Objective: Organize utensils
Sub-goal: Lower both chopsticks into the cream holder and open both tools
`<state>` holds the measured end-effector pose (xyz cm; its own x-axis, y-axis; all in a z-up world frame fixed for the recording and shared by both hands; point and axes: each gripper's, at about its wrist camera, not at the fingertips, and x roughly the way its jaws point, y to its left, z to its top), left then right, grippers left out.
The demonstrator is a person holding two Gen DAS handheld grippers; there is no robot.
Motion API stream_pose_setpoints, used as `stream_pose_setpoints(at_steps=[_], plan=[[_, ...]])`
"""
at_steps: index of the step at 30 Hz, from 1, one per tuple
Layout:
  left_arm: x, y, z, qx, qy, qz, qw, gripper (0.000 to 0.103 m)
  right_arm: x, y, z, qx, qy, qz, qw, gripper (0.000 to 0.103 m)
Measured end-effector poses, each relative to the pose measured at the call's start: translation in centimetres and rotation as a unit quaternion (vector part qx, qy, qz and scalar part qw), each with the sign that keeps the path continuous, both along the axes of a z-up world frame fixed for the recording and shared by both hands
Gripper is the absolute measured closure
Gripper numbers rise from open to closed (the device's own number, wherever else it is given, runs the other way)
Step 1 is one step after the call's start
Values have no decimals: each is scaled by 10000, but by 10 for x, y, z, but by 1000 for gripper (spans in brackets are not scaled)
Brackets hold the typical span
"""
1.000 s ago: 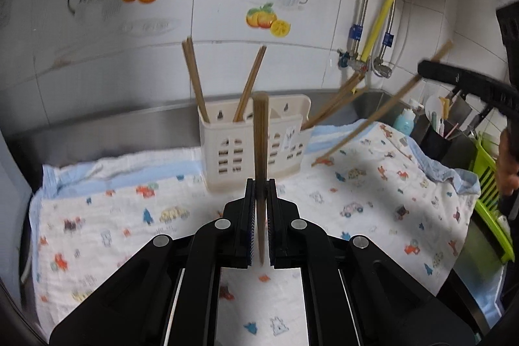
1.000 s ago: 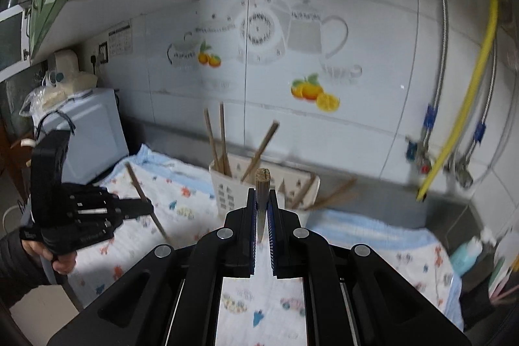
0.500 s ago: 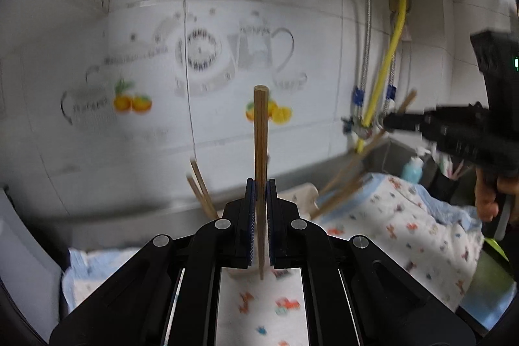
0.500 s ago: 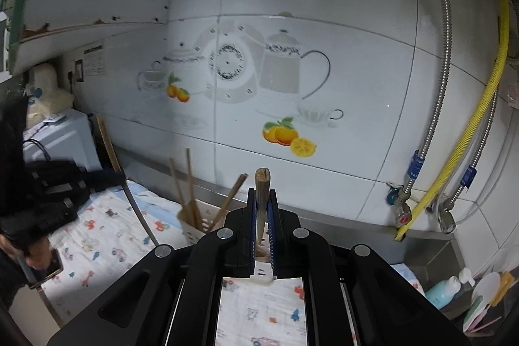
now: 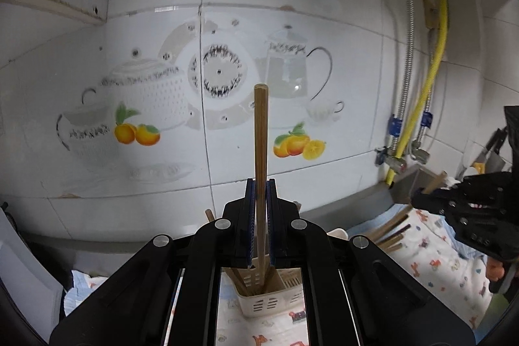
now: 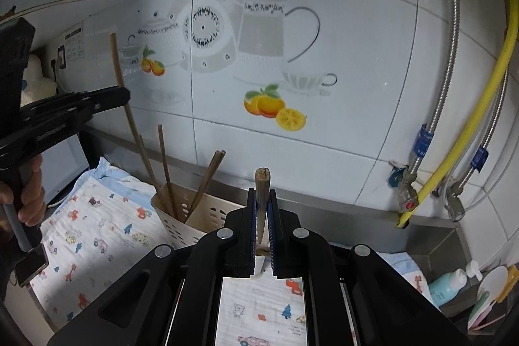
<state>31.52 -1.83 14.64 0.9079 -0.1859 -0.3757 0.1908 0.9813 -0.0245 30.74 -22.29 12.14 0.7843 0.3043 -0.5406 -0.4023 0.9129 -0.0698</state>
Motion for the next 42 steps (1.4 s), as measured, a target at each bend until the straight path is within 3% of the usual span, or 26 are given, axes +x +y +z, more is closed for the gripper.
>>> stream_pose_setpoints(at_steps=[17, 30, 33, 35, 39, 42], plan=[[30, 2, -46, -14, 605, 106, 9981, 97, 13, 5, -22, -68, 230, 18, 9997, 97], [24, 4, -44, -18, 621, 137, 9980, 95, 16, 1, -28, -52, 305, -60, 9995, 96], [20, 4, -44, -34, 617, 125, 9980, 87, 14, -1, -26, -33, 286, -80, 9996, 95], [15, 4, -43, 4, 561, 174, 9983, 66, 12, -3, -25, 14, 287, -78, 9996, 91], [5, 6, -40, 25, 523, 189, 9984, 65, 6, -4, -22, 22, 240, -100, 9997, 87], [-4, 7, -40, 47, 496, 210, 9985, 57, -1, -6, -19, 41, 204, -118, 9997, 81]])
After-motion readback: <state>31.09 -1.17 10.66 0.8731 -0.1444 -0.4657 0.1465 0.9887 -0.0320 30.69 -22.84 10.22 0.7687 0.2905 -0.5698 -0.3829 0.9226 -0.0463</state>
